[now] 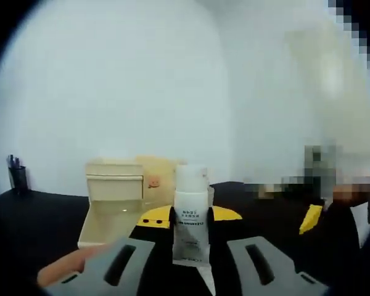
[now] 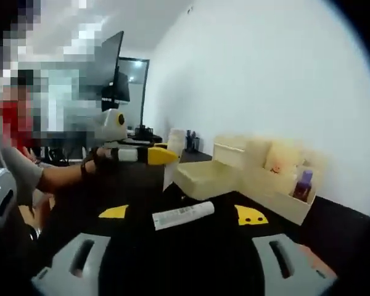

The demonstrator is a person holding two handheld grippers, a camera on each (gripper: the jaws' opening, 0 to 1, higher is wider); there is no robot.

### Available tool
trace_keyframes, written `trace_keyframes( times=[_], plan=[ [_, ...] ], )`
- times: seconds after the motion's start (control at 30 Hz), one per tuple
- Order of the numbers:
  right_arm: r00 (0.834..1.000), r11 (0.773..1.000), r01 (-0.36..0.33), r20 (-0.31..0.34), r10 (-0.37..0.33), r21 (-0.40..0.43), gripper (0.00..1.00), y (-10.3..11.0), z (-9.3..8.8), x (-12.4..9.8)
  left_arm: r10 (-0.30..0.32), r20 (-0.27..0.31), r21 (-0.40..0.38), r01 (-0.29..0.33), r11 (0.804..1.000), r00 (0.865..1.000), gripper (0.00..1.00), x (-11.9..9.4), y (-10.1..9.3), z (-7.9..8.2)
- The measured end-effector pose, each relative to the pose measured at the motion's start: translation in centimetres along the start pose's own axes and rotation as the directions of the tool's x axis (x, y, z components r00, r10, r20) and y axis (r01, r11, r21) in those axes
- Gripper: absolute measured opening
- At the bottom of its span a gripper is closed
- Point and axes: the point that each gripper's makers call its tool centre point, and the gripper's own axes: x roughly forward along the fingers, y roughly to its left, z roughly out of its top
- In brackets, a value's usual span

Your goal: Open the drawer, pick up the cosmetic bottles from the table one by one, place them into the drawer, release the gripper, close the drawer, and move the gripper away

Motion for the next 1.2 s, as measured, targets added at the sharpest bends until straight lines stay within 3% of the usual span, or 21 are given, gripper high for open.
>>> trace_keyframes(
  times=[0.13,0.3,0.5,0.7,0.93,1.2],
  plan=[
    [0.999,0.998,0.007,-0.041,-0.01,-0.068,0.73,0.4,-1.9,0.4,0.023,-0.012,-0.011,-0.023,1.0,1.0,0.17,0.2,1.1,-0.2],
    [0.999,0.996,-0.018,-0.044,0.015,-0.084,0.78,1.3,-2.9,0.2,0.044,-0.029,-0.006,-0.044,0.999,0.999,0.17,0.4,1.5,-0.4],
    [0.998,0.997,-0.055,-0.034,0.053,-0.054,0.87,2.1,-2.7,-0.7,0.099,-0.046,0.025,-0.098,0.995,0.994,0.17,0.7,2.9,0.8],
    [1.0,0.998,-0.022,0.017,0.023,-0.062,0.89,1.8,-1.0,-1.5,0.139,-0.08,0.027,-0.137,0.99,0.987,0.17,1.3,3.2,1.2],
    [0.999,0.996,-0.016,0.038,0.019,-0.084,0.93,2.0,-0.2,-1.9,0.211,-0.133,0.024,-0.209,0.978,0.968,0.17,2.0,5.1,3.0],
    [1.0,0.994,-0.012,0.009,0.013,-0.105,0.93,2.6,-0.8,-1.4,0.256,-0.244,0.008,-0.262,0.965,0.935,0.17,2.9,7.3,3.2]
  ],
)
